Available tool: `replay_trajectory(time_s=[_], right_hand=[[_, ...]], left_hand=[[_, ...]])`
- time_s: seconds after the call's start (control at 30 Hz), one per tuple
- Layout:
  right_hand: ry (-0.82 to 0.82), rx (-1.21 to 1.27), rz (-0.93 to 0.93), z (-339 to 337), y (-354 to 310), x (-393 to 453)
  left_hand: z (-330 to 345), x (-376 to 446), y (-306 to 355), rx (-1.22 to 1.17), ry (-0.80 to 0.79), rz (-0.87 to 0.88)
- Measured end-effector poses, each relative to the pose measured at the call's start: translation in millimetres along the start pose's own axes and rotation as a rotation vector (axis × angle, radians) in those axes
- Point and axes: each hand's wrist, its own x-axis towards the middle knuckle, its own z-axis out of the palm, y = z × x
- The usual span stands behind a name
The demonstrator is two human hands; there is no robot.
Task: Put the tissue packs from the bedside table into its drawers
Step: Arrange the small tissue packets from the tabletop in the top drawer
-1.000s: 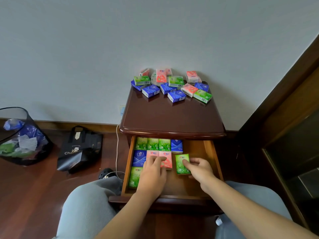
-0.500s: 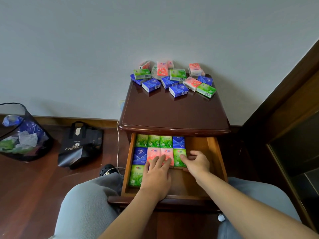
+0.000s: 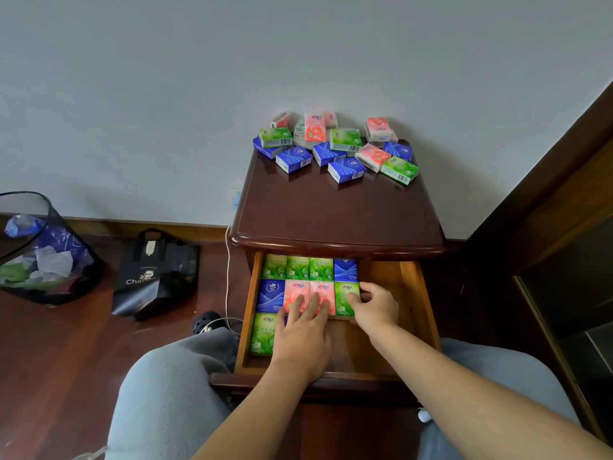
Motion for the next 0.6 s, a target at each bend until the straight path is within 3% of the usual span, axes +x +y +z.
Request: replay_trajectory(time_s=[0.3, 0.43, 0.5, 0.6], right_hand=[[-0.017, -0.078, 0.042, -3, -10, 0], [0.03, -0.318, 0.031, -24, -25, -8], [0.12, -0.457, -0.112, -39, -36, -13], [0.201, -0.497, -0.512, -59, -59, -15]], left_hand=[[-4, -1, 2, -0.033, -0.008, -0.002], [-17, -5, 6, -0.061, 0.177, 0.015], [-29, -1, 8, -0.066, 0.32, 0.016], [-56, 16, 8, -0.104, 0.514, 0.021]])
